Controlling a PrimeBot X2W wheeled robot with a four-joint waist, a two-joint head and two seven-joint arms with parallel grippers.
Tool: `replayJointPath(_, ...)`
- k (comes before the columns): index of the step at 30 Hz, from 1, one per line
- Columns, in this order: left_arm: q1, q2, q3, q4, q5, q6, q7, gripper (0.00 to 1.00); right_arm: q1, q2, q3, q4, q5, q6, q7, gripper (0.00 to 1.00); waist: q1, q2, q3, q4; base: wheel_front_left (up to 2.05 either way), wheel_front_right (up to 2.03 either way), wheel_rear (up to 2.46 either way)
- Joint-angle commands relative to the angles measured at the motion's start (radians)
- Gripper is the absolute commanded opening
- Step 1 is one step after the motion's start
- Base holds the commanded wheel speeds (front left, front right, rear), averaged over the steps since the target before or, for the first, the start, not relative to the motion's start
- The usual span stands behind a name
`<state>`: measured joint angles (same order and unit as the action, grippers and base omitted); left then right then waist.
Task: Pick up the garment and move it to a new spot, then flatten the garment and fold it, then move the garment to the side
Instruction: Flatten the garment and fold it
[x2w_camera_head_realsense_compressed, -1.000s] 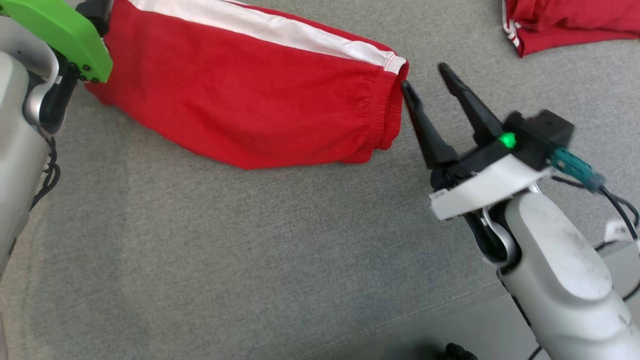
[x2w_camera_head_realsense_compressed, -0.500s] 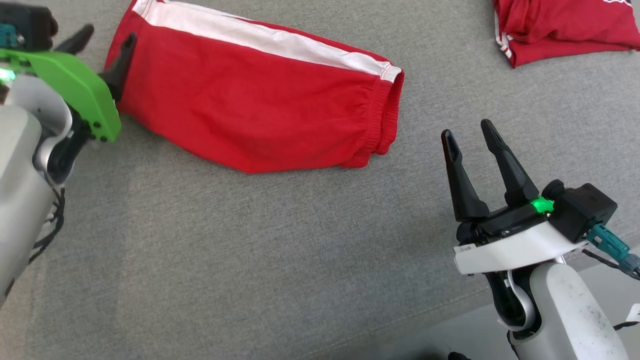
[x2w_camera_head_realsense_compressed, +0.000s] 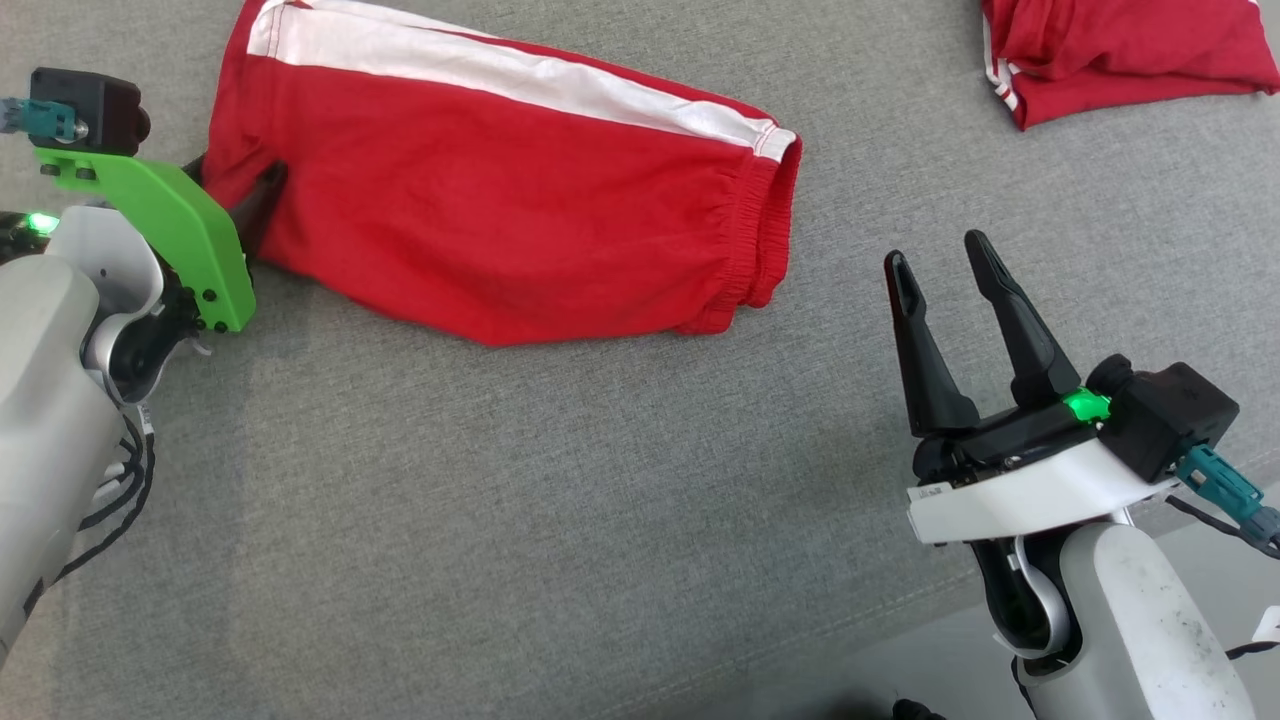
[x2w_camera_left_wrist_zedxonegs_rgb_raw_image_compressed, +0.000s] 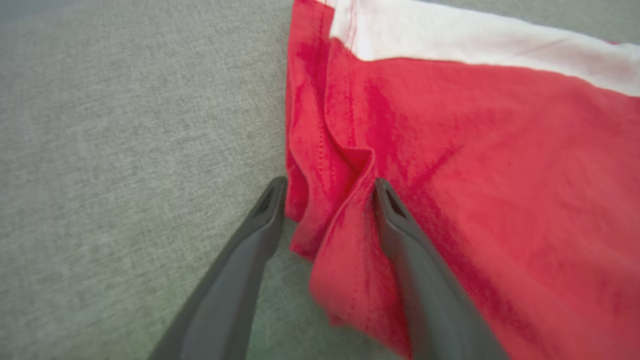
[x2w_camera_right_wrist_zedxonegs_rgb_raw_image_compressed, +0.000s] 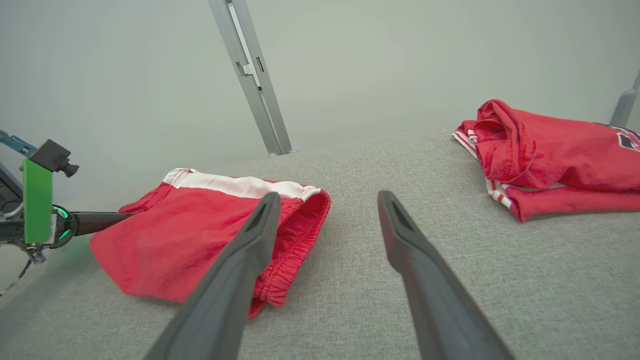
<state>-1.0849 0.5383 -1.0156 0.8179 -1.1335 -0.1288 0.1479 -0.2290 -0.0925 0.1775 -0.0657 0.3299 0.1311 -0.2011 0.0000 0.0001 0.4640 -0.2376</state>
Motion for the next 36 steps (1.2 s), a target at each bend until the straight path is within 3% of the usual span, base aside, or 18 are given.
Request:
replayJointPath(1,0.034,-0.015,-0.015,0.017,-0.011,-0.003,0.0,0.0,-0.004,0.001,-0.005,0.005,-0.009,-0.001,0.0,1.0,0.0,-0.0001,-0.005,0.006,0.0,0.0,0.0)
replayJointPath(7,0.046,-0.04,0.011,-0.003,-0.047,-0.003,-0.096,0.0,0.004,-0.001,-0.014,0.013,-0.005,-0.001,0.002,1.0,0.0,-0.0001,-0.041,0.03,0.0,0.0,0.0)
replayJointPath(18,0.186,-0.033,0.019,-0.106,-0.094,-0.002,-0.238,0.0,0.076,-0.004,-0.065,0.027,0.0,-0.001,0.012,1.0,0.0,-0.0001,-0.169,0.118,0.0,0.0,0.0)
replayJointPath(26,0.33,-0.016,0.021,-0.217,-0.119,0.04,-0.298,0.0,0.122,-0.004,-0.104,0.01,-0.015,-0.001,0.029,1.0,0.0,-0.0001,-0.232,0.171,0.0,0.0,0.0)
replayJointPath(34,0.447,-0.008,0.008,-0.323,-0.134,0.102,-0.329,0.0,0.151,0.0,-0.116,0.004,-0.01,-0.001,0.04,1.0,0.0,-0.0001,-0.253,0.178,0.0,0.0,0.0)
replayJointPath(35,0.451,-0.004,0.008,-0.326,-0.12,0.114,-0.341,0.16,0.152,0.001,-0.116,0.005,-0.01,-0.001,0.042,1.0,0.0,-0.0001,-0.254,0.178,0.0,0.0,0.0)
replayJointPath(36,0.457,-0.002,0.008,-0.328,-0.106,0.128,-0.356,0.77,0.154,0.002,-0.116,0.007,-0.009,-0.001,0.044,1.0,0.0,-0.0001,-0.256,0.177,0.0,0.0,0.0)
